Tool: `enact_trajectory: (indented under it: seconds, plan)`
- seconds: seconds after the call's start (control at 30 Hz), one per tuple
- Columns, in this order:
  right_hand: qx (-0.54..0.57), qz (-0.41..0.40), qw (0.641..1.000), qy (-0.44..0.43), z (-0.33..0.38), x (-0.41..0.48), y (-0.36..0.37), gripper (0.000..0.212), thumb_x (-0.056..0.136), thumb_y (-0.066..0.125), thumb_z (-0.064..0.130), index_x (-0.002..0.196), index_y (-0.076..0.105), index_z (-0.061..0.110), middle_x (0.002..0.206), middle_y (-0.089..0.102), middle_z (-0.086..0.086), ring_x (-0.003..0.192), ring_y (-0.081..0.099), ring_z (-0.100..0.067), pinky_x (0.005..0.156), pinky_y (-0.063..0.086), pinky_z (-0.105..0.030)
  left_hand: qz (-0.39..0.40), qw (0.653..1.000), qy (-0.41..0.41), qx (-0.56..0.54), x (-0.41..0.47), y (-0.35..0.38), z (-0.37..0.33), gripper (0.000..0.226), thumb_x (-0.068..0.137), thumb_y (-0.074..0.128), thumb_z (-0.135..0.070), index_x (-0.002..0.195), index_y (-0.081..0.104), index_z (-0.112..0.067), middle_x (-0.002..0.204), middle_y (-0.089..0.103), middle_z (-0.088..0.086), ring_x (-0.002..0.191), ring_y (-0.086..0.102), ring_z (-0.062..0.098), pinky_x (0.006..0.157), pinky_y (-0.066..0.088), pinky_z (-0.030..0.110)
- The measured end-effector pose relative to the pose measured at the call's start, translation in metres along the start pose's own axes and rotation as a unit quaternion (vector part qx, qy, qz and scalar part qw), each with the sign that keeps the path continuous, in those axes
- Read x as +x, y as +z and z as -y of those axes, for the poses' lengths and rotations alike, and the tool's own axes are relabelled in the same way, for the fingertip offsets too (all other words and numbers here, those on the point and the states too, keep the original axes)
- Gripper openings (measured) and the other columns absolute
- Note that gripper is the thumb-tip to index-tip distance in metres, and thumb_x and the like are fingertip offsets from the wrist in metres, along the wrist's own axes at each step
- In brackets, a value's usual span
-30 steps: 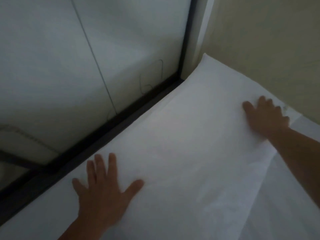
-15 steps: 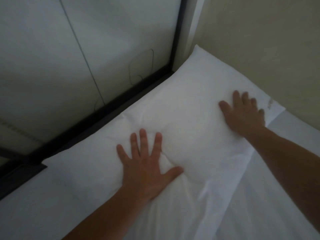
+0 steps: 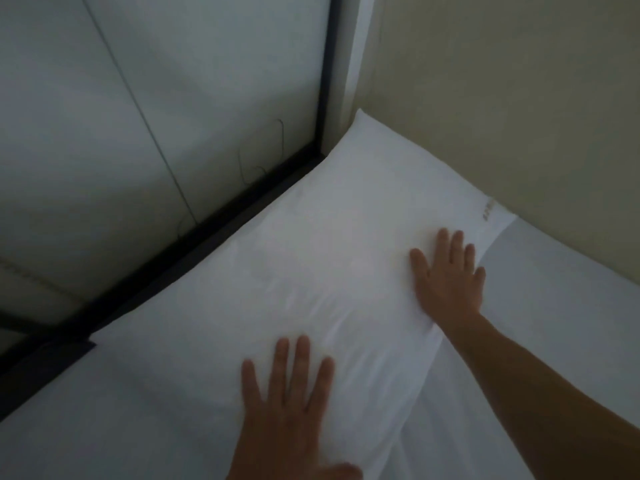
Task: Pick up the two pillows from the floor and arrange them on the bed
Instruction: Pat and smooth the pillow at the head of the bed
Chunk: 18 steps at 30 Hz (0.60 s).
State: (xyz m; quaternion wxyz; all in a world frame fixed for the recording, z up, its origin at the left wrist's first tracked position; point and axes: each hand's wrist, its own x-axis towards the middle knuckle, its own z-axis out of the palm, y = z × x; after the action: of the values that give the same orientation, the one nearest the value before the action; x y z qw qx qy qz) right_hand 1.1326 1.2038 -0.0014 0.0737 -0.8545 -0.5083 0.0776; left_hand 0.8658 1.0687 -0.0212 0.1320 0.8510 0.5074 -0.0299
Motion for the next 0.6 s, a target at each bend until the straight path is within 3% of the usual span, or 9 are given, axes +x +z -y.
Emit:
enact_trajectory:
  seconds: [0.1,0.2,0.27,0.4,0.43,0.5,0.6]
  plan:
    - [0.021,-0.026,0.991,-0.133,0.053,-0.029,0.001,0.071,0.087,0.01,0.066,0.146,-0.005,0.03,0.158,-0.009,0.001,0.144,-0.008,-0.023,0.114,0.001,-0.051,-0.087,0.996,-0.033,-0.002,0.03,-0.027,0.012,0.097,0.075,0.025,-0.081,0.148,0.012,-0.019,0.157,0.01,0.019,0.143,0.007,0.042,0.107,0.007,0.072]
    - [-0.035,-0.013,0.964,-0.263,0.085,-0.061,0.021,0.069,0.087,0.006,0.068,0.146,-0.006,0.033,0.158,-0.009,0.002,0.143,-0.011,-0.021,0.114,-0.002,-0.05,-0.084,0.991,-0.101,0.032,0.058,-0.037,0.032,0.084,0.081,0.008,-0.076,0.146,-0.011,-0.027,0.158,-0.01,0.012,0.143,-0.014,0.035,0.108,-0.001,0.07]
    - [-0.076,0.002,0.966,-0.248,0.078,-0.061,0.03,0.067,0.088,0.008,0.066,0.147,-0.002,0.034,0.158,-0.006,0.004,0.144,-0.008,-0.02,0.114,0.001,-0.051,-0.065,0.983,-0.165,0.04,0.05,-0.025,0.065,0.083,0.077,-0.004,-0.078,0.143,-0.02,-0.031,0.158,-0.018,0.006,0.142,-0.02,0.03,0.108,-0.007,0.069]
    - [-0.044,0.026,0.999,-0.014,0.033,-0.036,0.016,0.066,0.091,0.015,0.058,0.148,0.004,0.027,0.159,0.0,-0.002,0.144,0.0,-0.026,0.113,0.008,-0.057,-0.05,0.953,-0.295,0.036,0.013,-0.023,0.153,0.088,0.073,-0.01,-0.079,0.146,-0.009,-0.028,0.16,-0.003,0.005,0.144,-0.006,0.032,0.108,-0.003,0.07]
    - [-0.03,0.015,0.999,0.009,0.03,-0.034,0.01,0.067,0.091,0.015,0.057,0.148,0.005,0.025,0.159,0.002,-0.005,0.144,0.002,-0.029,0.113,0.01,-0.058,-0.058,0.946,-0.317,0.041,0.007,-0.032,0.169,0.088,0.076,-0.007,-0.077,0.147,-0.002,-0.026,0.16,0.005,0.007,0.144,0.001,0.034,0.108,0.001,0.071]
    - [-0.017,-0.012,0.999,-0.037,0.048,-0.043,0.007,0.068,0.089,0.014,0.058,0.148,0.005,0.024,0.159,0.003,-0.006,0.144,0.002,-0.03,0.113,0.009,-0.057,-0.085,0.941,-0.325,0.041,0.005,-0.051,0.184,0.083,0.082,-0.001,-0.071,0.147,0.008,-0.021,0.157,0.019,0.011,0.142,0.013,0.037,0.107,0.011,0.071]
    - [-0.028,0.019,0.983,-0.178,0.11,-0.092,0.028,0.07,0.086,0.007,0.063,0.147,0.0,0.029,0.157,-0.009,-0.001,0.143,-0.01,-0.028,0.114,-0.003,-0.053,-0.133,0.943,-0.306,0.004,0.0,-0.071,0.175,0.074,0.088,0.005,-0.064,0.146,0.01,-0.02,0.153,0.028,0.014,0.138,0.022,0.037,0.105,0.019,0.071]
